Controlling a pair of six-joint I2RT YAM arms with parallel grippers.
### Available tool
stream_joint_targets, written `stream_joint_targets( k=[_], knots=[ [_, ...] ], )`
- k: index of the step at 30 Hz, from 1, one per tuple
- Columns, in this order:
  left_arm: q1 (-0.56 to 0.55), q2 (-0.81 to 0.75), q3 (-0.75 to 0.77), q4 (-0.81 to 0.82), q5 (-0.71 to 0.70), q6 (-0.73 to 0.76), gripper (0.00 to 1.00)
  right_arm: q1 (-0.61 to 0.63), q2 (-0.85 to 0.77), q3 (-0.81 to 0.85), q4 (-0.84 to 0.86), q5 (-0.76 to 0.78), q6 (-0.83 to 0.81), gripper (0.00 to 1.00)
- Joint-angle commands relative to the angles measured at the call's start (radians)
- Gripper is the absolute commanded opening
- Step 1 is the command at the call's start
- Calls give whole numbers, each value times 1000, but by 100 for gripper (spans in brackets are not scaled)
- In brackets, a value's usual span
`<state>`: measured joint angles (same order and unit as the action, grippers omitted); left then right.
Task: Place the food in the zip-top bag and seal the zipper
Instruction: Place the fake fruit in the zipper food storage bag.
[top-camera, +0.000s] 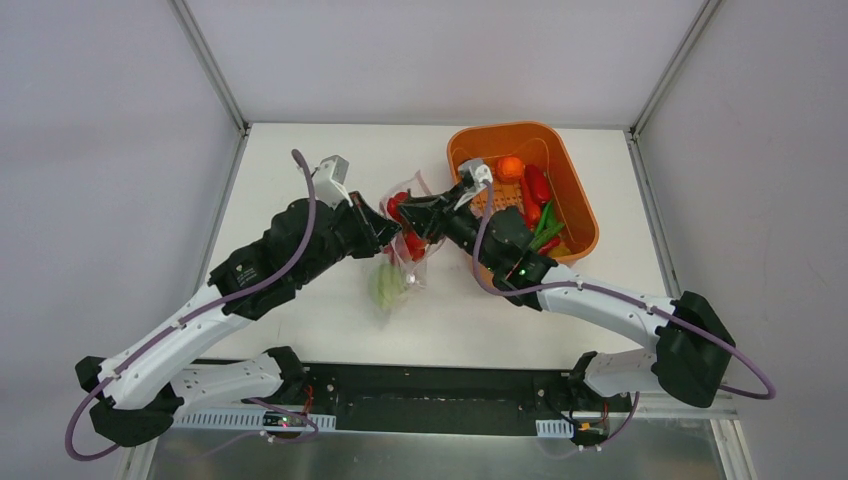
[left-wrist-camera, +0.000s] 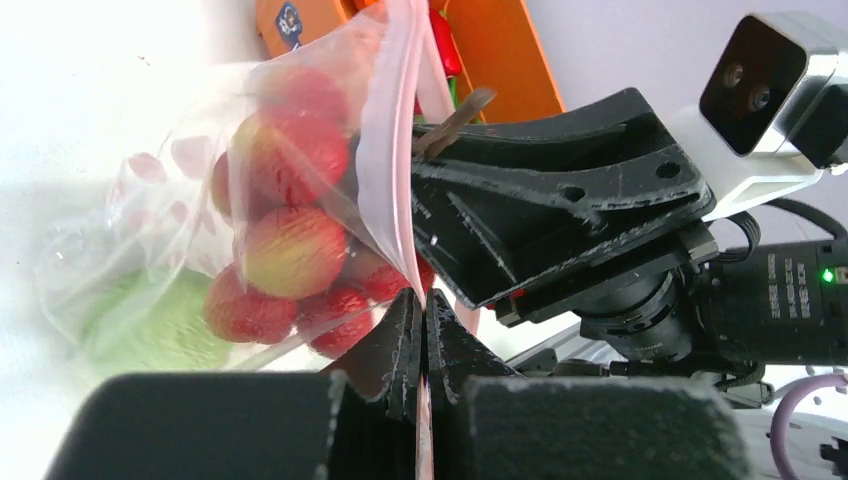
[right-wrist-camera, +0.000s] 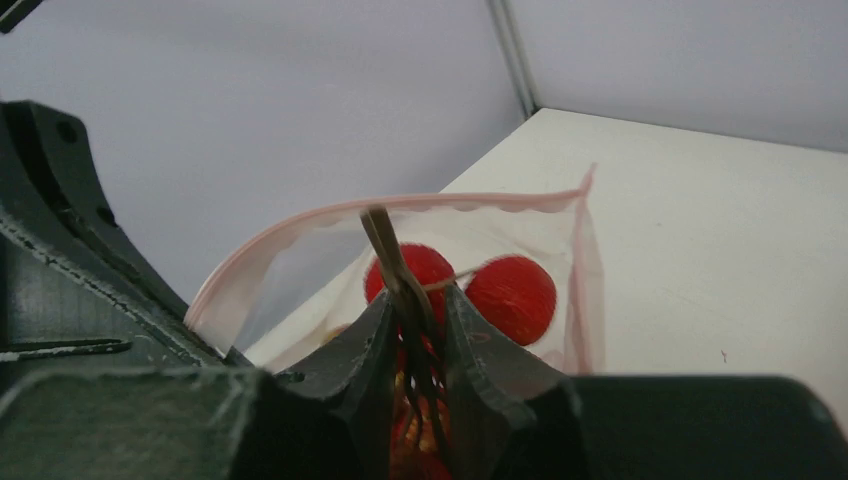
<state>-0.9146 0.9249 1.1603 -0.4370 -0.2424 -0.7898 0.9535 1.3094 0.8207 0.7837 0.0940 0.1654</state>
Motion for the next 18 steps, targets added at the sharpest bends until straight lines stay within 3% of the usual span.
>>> stream_joint_targets(
  k=[1, 4, 7, 11, 16, 18],
  knots=[
    [7, -50, 5, 66, -14, -19, 0, 5, 3, 162, -161, -216, -134, 35],
    [7, -83, -8, 32, -82, -17, 0, 1, -35, 207, -279, -218, -155, 65],
    [7, -113, -30, 4, -151, -25, 0, -6, -88, 274, -420, -293, -195, 79],
    [7, -133, -44, -15, -195, -25, 0, -8, -173, 317, -561, -315, -195, 81],
    [7, -127, -59, -14, -196, -28, 0, -15, -224, 315, -660, -69, -174, 80],
    [7, -116, -57, -8, -184, -28, 0, -38, -181, 365, -762, -49, -168, 80]
  ],
)
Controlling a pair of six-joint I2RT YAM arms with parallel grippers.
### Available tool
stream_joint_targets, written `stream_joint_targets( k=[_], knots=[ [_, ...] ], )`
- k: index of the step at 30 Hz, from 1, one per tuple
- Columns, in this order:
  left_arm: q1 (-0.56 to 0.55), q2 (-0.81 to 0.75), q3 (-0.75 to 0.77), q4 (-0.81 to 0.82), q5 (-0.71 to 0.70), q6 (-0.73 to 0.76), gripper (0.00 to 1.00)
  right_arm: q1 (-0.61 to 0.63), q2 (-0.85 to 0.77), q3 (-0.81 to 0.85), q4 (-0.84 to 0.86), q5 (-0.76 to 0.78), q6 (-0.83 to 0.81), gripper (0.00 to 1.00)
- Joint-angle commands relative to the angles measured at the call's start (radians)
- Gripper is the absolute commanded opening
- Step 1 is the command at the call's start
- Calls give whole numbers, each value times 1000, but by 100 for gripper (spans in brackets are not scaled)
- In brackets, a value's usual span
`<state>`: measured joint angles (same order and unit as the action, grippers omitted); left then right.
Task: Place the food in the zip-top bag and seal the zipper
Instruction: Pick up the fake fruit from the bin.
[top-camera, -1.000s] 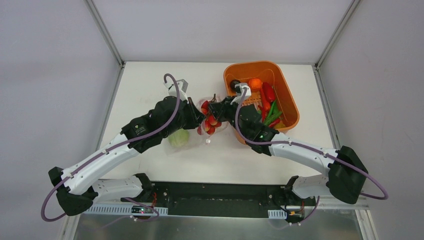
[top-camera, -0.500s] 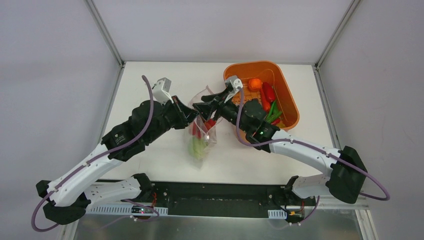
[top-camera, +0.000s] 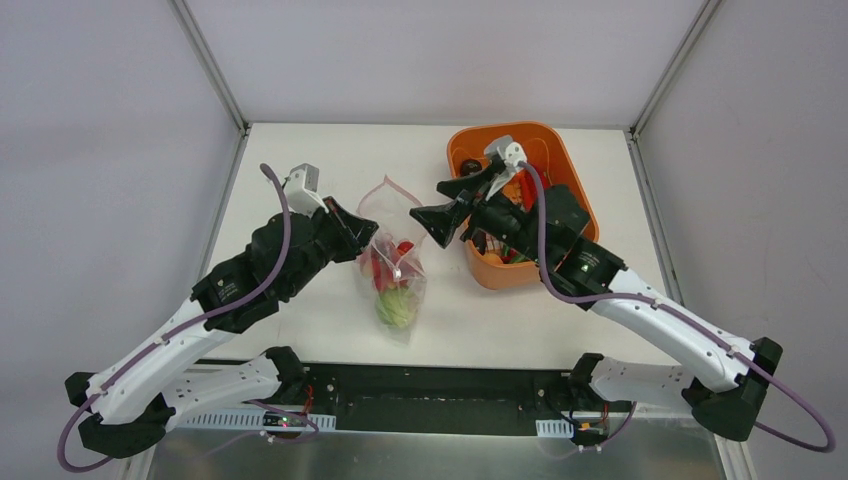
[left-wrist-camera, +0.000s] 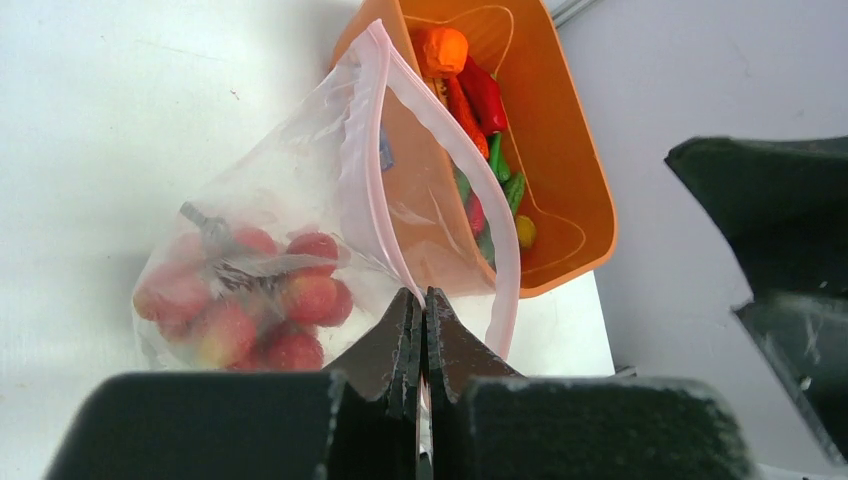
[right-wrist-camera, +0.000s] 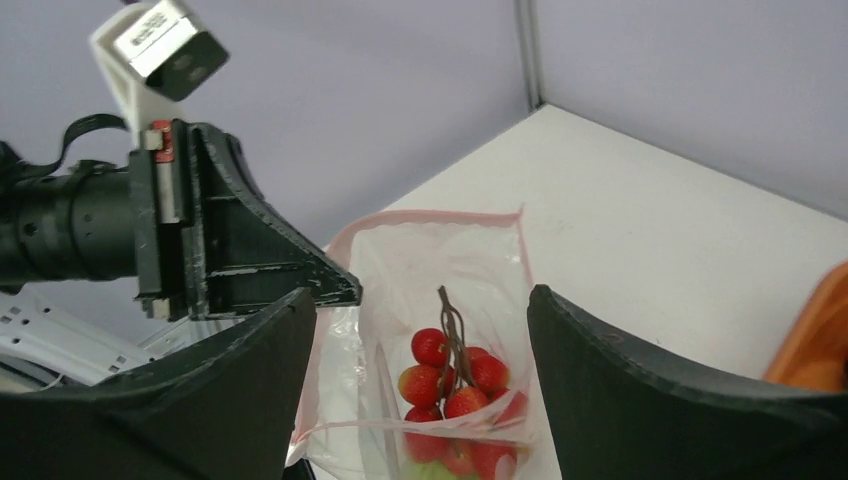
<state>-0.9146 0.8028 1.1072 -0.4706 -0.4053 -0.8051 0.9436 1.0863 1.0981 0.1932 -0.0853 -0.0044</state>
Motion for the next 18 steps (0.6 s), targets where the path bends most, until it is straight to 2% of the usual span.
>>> stream_joint_targets(
  k=[1, 4, 7, 11, 14, 16, 18],
  knots=[
    [8, 13, -2, 26, -16, -12, 0, -37, 74, 117, -240, 122, 38, 80],
    [7, 26, 1, 26, -4, -11, 0, -47, 159, 170, -349, 165, 77, 80],
    [7, 26, -8, 30, -1, -15, 0, -86, 254, 240, -438, 52, 107, 79],
    [7, 20, -10, 18, -9, -12, 0, -103, 343, 331, -537, -4, 126, 57],
    [6, 18, -6, -8, -36, 5, 0, -104, 344, 344, -529, -15, 123, 27],
    [7, 29, 17, -53, -71, 36, 0, -104, 332, 354, -506, -23, 124, 3],
    [6, 45, 62, -157, -177, 61, 0, -103, 314, 364, -468, -88, 133, 0]
  ],
)
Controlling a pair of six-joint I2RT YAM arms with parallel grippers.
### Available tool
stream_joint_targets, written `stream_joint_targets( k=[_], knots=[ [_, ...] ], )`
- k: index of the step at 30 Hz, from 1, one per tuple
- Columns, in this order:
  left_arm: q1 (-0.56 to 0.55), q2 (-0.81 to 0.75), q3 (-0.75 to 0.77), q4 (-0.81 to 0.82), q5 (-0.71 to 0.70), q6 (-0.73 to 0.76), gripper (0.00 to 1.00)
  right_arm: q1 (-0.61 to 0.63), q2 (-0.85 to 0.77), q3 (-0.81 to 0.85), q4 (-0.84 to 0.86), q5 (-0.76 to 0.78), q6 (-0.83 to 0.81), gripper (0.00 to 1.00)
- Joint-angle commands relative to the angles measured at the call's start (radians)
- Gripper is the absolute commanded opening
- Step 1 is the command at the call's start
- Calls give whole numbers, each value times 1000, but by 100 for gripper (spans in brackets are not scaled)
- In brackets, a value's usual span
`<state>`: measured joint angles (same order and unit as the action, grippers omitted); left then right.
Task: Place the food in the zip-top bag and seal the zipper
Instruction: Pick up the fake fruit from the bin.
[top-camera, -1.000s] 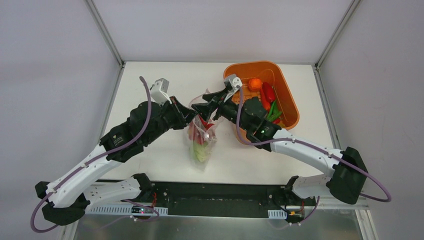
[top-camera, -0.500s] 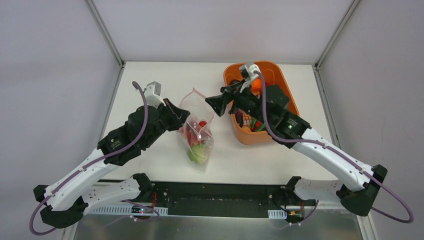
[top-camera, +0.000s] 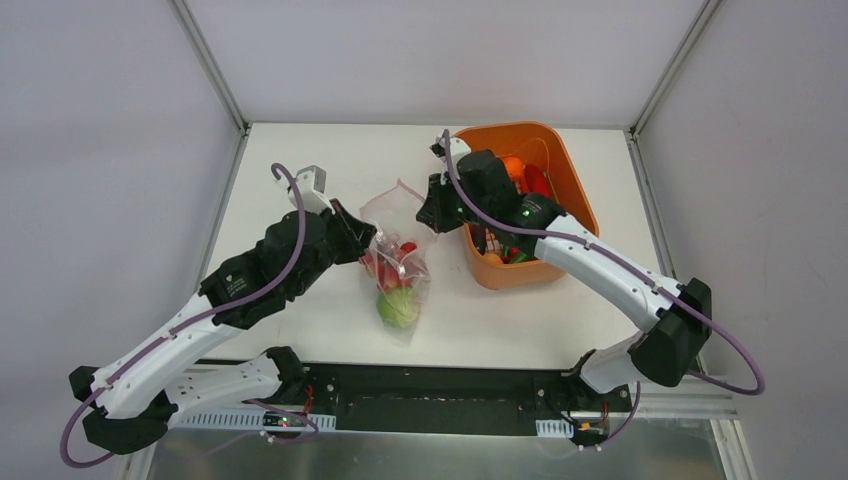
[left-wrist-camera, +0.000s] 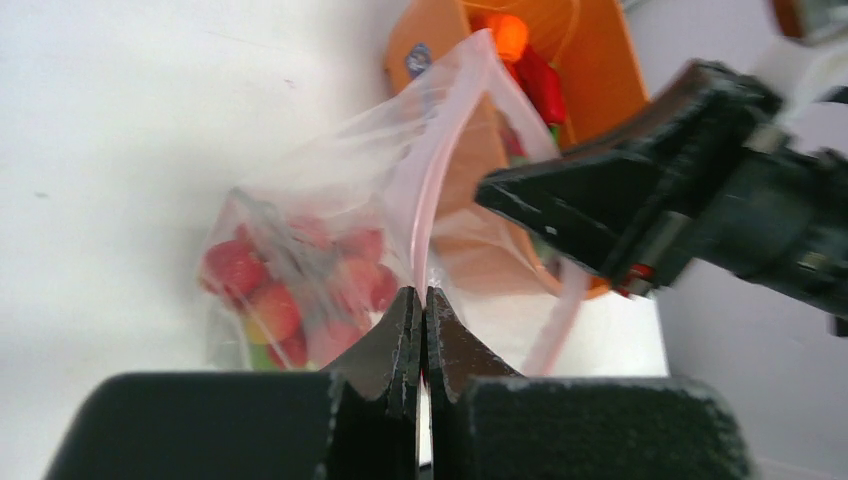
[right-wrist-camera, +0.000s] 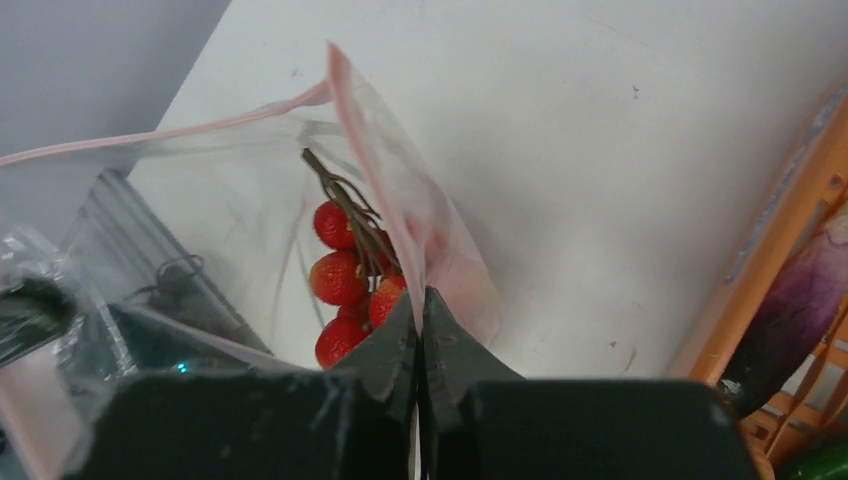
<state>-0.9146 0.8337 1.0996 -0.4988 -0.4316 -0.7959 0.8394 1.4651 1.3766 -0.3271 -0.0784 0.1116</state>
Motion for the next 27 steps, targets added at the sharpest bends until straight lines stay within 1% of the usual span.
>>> stream_joint_targets(
  k=[1, 3, 5, 6, 7, 9, 11, 12, 13, 14, 17, 19, 22, 24, 27],
  knots=[
    [7, 12, 85, -181, -224, 51, 0, 1, -80, 85, 84, -132, 27, 0],
    [8, -28, 74, -212, -331, 58, 0, 0, -111, 51, 193, -246, 68, 0],
    [18, -76, 68, -202, -342, 84, 0, 0, -140, -11, 307, -285, 115, 0],
    [20, -91, 83, -197, -324, 110, 0, 0, -141, -31, 342, -267, 141, 0],
    [20, -95, 97, -188, -298, 127, 0, 0, -124, -36, 344, -233, 151, 0],
    [21, -75, 136, -193, -235, 162, 0, 0, -58, -2, 266, -142, 146, 0],
    [21, -21, 179, -243, -194, 178, 0, -2, 20, 59, 170, -68, 133, 0],
    [20, 12, 204, -286, -195, 161, 0, -5, 51, 93, 131, -55, 132, 0],
    [22, 34, 216, -312, -201, 136, 0, -8, 66, 106, 118, -70, 136, 0],
    [21, 39, 208, -303, -190, 130, 0, -13, 65, 96, 143, -101, 146, 0],
    [20, 12, 163, -201, -102, 141, 0, -49, 41, 17, 285, -259, 230, 1],
    [21, 0, 159, -168, -78, 154, 0, -73, 47, 7, 321, -332, 277, 4],
    [20, 32, 195, -221, -130, 165, 0, -81, 73, 10, 318, -323, 275, 8],
    [20, 64, 217, -271, -158, 152, 0, -88, 101, 22, 279, -314, 259, 10],
    [21, 75, 197, -244, -129, 151, 0, -104, 112, 27, 236, -323, 232, 16]
  ],
)
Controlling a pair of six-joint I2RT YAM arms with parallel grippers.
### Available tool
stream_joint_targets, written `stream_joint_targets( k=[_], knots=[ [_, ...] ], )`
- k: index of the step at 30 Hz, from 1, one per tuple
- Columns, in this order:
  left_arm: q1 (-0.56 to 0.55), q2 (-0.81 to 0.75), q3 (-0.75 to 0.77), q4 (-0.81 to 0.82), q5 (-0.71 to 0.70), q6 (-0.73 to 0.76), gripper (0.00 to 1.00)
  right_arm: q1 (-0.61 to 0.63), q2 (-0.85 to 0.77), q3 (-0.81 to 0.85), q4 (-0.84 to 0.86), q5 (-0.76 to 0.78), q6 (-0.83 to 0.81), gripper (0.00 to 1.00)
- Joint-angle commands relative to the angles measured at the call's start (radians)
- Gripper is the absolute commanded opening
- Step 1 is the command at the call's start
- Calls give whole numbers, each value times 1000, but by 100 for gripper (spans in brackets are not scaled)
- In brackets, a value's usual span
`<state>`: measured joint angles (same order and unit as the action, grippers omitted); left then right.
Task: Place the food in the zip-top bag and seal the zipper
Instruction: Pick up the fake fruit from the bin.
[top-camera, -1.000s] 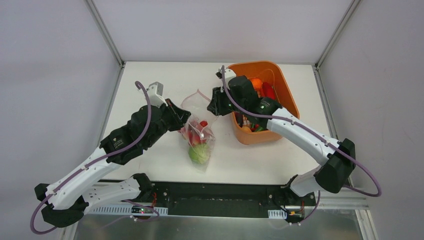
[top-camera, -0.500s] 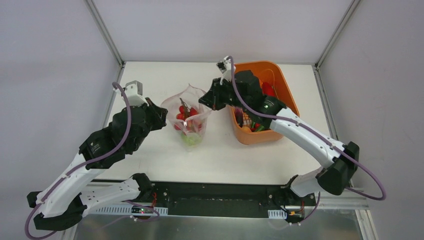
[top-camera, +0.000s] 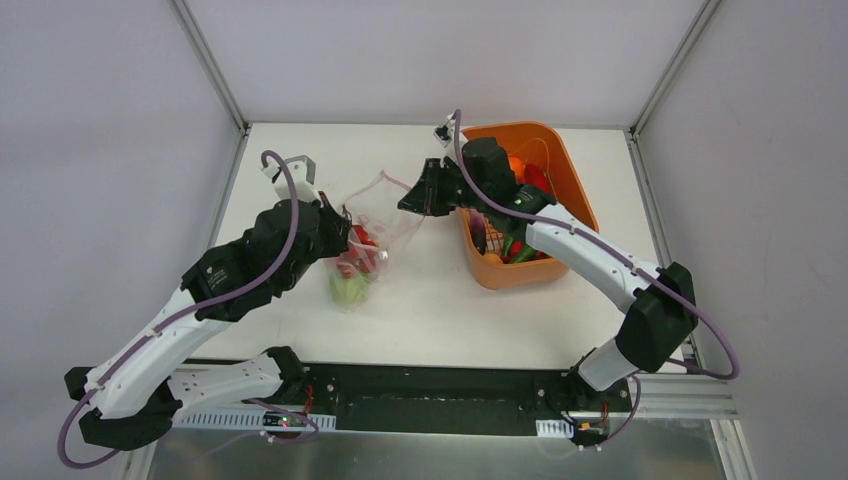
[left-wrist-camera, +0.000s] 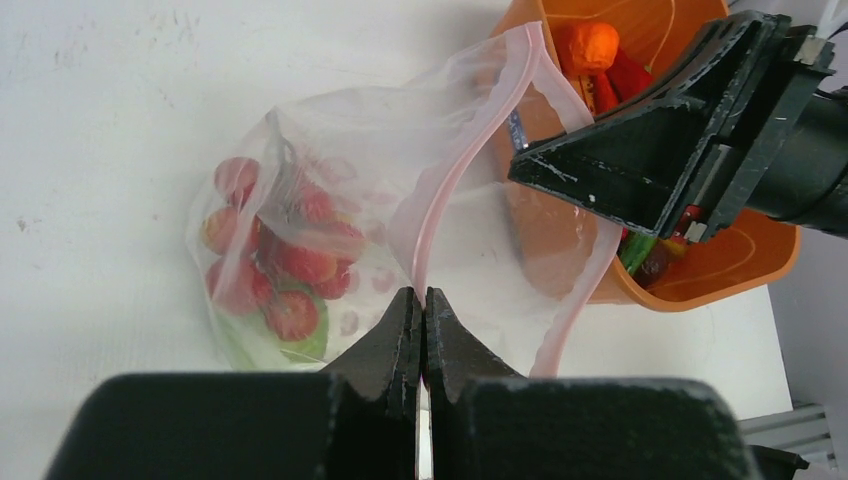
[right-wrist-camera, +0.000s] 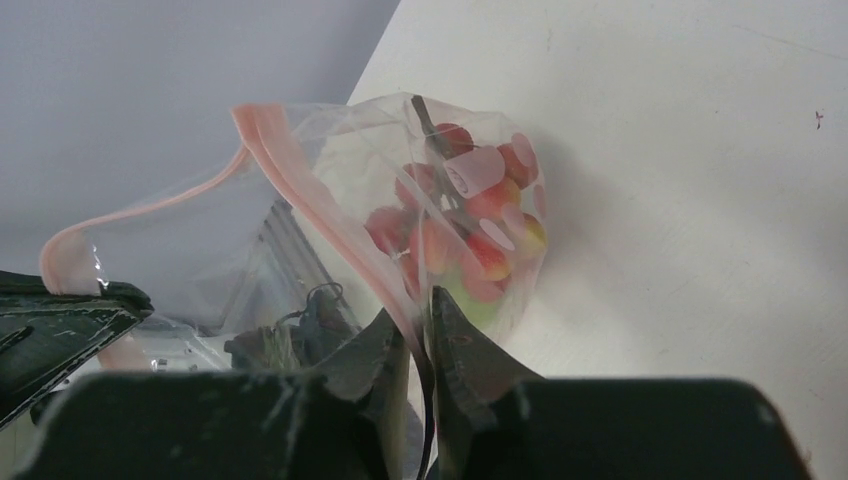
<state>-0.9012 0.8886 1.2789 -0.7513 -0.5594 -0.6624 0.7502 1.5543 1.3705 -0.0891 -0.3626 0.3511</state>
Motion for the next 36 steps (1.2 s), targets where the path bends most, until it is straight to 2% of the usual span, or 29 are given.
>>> stream_joint_targets(
  k=[1, 3, 4, 6, 7, 11, 13, 18, 22, 26, 30, 34, 36],
  knots=[
    [9, 19, 8, 26, 5, 18, 0, -21, 16, 28, -3, -41, -15, 17],
    [9, 23, -6, 48, 12, 17, 0, -36, -9, 18, 0, -41, -26, 25],
    [12, 28, -6, 53, 13, 17, 0, -47, -27, 14, 0, -45, -37, 34],
    [15, 44, -5, 66, 26, 19, 0, -69, -74, 2, 8, -45, -61, 58],
    [16, 52, -3, 69, 31, 21, 0, -80, -98, -7, 10, -47, -72, 66],
    [21, 69, -11, 94, 38, 18, 0, -133, -189, -49, 13, -91, -110, 82],
    [27, 75, -24, 128, 71, 18, 0, -156, -232, -69, 14, -133, -130, 84],
    [30, 112, -26, 168, 125, 15, 0, -198, -364, -166, 84, -30, -155, 88],
    [32, 135, -31, 196, 162, 11, 0, -241, -400, -205, 99, 197, -167, 89],
    [32, 157, -39, 218, 203, 6, 0, -331, -291, -157, -18, 394, -179, 89],
    [32, 171, -58, 227, 211, -5, 0, -436, -98, -72, -111, 374, -175, 89],
    [39, 177, -82, 247, 230, -17, 0, -491, 62, 11, -127, 373, -163, 91],
    [41, 180, -91, 251, 237, -18, 0, -501, 128, 46, -113, 428, -165, 93]
  ],
)
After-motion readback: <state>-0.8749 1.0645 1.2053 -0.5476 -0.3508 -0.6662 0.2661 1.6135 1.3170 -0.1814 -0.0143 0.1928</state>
